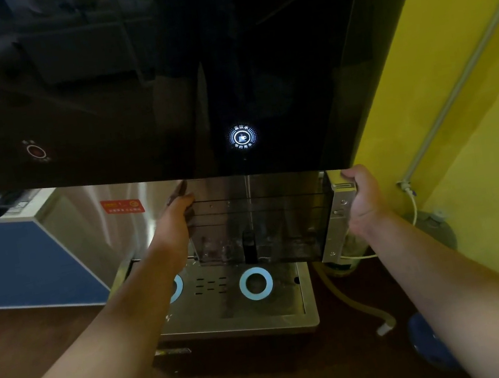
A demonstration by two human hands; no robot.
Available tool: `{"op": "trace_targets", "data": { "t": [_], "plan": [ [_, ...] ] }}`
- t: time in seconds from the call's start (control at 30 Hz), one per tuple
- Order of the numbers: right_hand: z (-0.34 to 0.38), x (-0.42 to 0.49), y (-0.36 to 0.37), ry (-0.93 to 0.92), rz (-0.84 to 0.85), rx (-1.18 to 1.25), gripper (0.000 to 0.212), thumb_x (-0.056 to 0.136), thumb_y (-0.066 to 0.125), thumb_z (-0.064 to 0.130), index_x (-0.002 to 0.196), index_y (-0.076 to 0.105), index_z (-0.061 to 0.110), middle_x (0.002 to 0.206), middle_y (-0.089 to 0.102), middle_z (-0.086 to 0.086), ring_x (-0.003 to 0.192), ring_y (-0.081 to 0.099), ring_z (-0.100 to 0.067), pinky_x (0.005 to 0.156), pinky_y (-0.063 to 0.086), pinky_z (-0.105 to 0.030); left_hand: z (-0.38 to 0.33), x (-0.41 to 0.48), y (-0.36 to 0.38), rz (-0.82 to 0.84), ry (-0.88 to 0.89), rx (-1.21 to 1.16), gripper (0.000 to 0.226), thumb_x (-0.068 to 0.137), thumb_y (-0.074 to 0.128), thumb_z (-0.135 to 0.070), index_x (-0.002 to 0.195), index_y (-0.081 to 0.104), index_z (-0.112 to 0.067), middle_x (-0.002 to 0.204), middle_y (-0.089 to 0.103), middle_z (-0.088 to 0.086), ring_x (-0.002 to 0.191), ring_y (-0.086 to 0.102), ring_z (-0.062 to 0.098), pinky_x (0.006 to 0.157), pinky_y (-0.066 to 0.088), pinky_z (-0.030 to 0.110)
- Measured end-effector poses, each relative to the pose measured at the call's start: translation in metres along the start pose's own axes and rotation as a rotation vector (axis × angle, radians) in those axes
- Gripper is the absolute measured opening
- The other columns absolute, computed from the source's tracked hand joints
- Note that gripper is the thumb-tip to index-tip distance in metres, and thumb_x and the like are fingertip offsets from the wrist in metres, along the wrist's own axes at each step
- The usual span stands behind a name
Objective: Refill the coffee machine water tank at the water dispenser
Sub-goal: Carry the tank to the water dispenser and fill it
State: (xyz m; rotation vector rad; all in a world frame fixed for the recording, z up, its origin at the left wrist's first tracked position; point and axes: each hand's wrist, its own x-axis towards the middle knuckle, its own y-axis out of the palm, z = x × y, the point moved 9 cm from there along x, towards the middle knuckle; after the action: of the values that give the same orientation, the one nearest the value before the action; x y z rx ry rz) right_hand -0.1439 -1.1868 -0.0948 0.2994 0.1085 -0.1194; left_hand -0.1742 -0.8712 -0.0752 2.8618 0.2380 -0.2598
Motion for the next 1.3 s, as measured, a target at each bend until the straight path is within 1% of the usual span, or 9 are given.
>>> {"op": "trace_targets", "data": {
  "t": [0.1, 0.37, 0.53, 0.67, 0.8, 0.9, 0.97, 1.1, 1.3],
  "plan": [
    [0.0004, -0.0002, 0.0011, -0.002, 0.004, 0.008, 0.031, 0.080, 0.049, 0.046, 0.076, 0.059, 0.017, 0.076, 0.061, -0.008, 0.075, 0.061, -0.027, 0.076, 0.049, -0.042, -0.0010, -0.0005, -0.0005, 0.007, 0.012, 0.013, 0.022, 0.103, 0.041, -0.015, 0.094, 0.055, -0.029, 0.057, 0.071, -0.016, 0.051, 0.067, -0.004, 0.045, 0.050, 0.012],
    [-0.0009, 0.0026, -0.0007, 0.008, -0.017, 0.018, 0.028, 0.077, 0.053, 0.046, 0.078, 0.055, 0.018, 0.073, 0.060, -0.006, 0.071, 0.061, -0.026, 0.072, 0.050, -0.039, -0.0013, -0.0006, 0.0008, 0.030, 0.010, 0.036, 0.024, 0.104, 0.039, -0.016, 0.093, 0.055, -0.030, 0.058, 0.071, -0.019, 0.053, 0.067, -0.006, 0.048, 0.052, 0.011],
    [-0.0011, 0.0046, -0.0025, -0.008, -0.017, -0.001, 0.032, 0.076, 0.055, 0.048, 0.080, 0.059, 0.016, 0.080, 0.060, -0.010, 0.080, 0.060, -0.031, 0.079, 0.047, -0.047, 0.0024, 0.0001, -0.0028, 0.007, -0.008, 0.022, 0.020, 0.102, 0.043, -0.016, 0.093, 0.057, -0.028, 0.060, 0.072, -0.010, 0.050, 0.067, -0.003, 0.048, 0.052, 0.013],
    [-0.0024, 0.0041, -0.0010, -0.021, 0.002, -0.008, 0.028, 0.081, 0.051, 0.045, 0.077, 0.058, 0.018, 0.075, 0.063, -0.005, 0.075, 0.063, -0.027, 0.078, 0.049, -0.044, 0.0039, 0.0002, -0.0040, 0.000, -0.013, 0.023, 0.020, 0.103, 0.042, -0.017, 0.094, 0.055, -0.030, 0.059, 0.072, -0.018, 0.053, 0.067, -0.005, 0.047, 0.052, 0.011],
    [-0.0027, 0.0041, -0.0060, -0.018, -0.052, -0.042, 0.035, 0.076, 0.058, 0.048, 0.085, 0.060, 0.015, 0.082, 0.064, -0.010, 0.084, 0.062, -0.031, 0.087, 0.047, -0.053, 0.0049, 0.0010, -0.0042, 0.001, -0.016, 0.021, 0.020, 0.103, 0.042, -0.016, 0.094, 0.055, -0.029, 0.058, 0.072, -0.018, 0.052, 0.067, -0.005, 0.046, 0.051, 0.011],
    [-0.0009, 0.0033, -0.0023, -0.032, -0.028, -0.022, 0.025, 0.082, 0.052, 0.042, 0.074, 0.059, 0.019, 0.073, 0.065, -0.004, 0.079, 0.062, -0.028, 0.083, 0.047, -0.048, 0.0049, 0.0020, -0.0022, 0.006, -0.015, 0.013, 0.022, 0.103, 0.041, -0.015, 0.093, 0.055, -0.028, 0.057, 0.071, -0.017, 0.051, 0.067, -0.005, 0.045, 0.051, 0.011],
    [-0.0007, 0.0035, -0.0010, -0.033, -0.019, -0.012, 0.026, 0.084, 0.050, 0.041, 0.072, 0.058, 0.020, 0.069, 0.064, -0.002, 0.073, 0.063, -0.025, 0.077, 0.049, -0.042, 0.0050, 0.0023, -0.0020, 0.001, -0.016, 0.004, 0.021, 0.103, 0.042, -0.015, 0.093, 0.055, -0.027, 0.057, 0.072, -0.016, 0.050, 0.067, -0.004, 0.045, 0.051, 0.011],
    [-0.0012, 0.0046, -0.0030, -0.018, -0.036, -0.037, 0.028, 0.079, 0.052, 0.046, 0.074, 0.057, 0.020, 0.072, 0.063, -0.003, 0.078, 0.061, -0.027, 0.080, 0.047, -0.044, 0.0067, 0.0039, -0.0030, -0.010, -0.024, -0.043, 0.019, 0.102, 0.043, -0.013, 0.096, 0.056, -0.025, 0.055, 0.071, -0.011, 0.047, 0.065, -0.001, 0.042, 0.048, 0.013],
    [-0.0016, 0.0031, -0.0007, -0.021, -0.019, -0.022, 0.031, 0.088, 0.046, 0.042, 0.069, 0.059, 0.021, 0.067, 0.064, 0.000, 0.070, 0.062, -0.023, 0.075, 0.047, -0.041, 0.0083, 0.0049, -0.0020, -0.005, -0.019, 0.000, 0.020, 0.103, 0.042, -0.015, 0.095, 0.056, -0.029, 0.058, 0.072, -0.017, 0.052, 0.068, -0.004, 0.047, 0.052, 0.013]
  ]
}}
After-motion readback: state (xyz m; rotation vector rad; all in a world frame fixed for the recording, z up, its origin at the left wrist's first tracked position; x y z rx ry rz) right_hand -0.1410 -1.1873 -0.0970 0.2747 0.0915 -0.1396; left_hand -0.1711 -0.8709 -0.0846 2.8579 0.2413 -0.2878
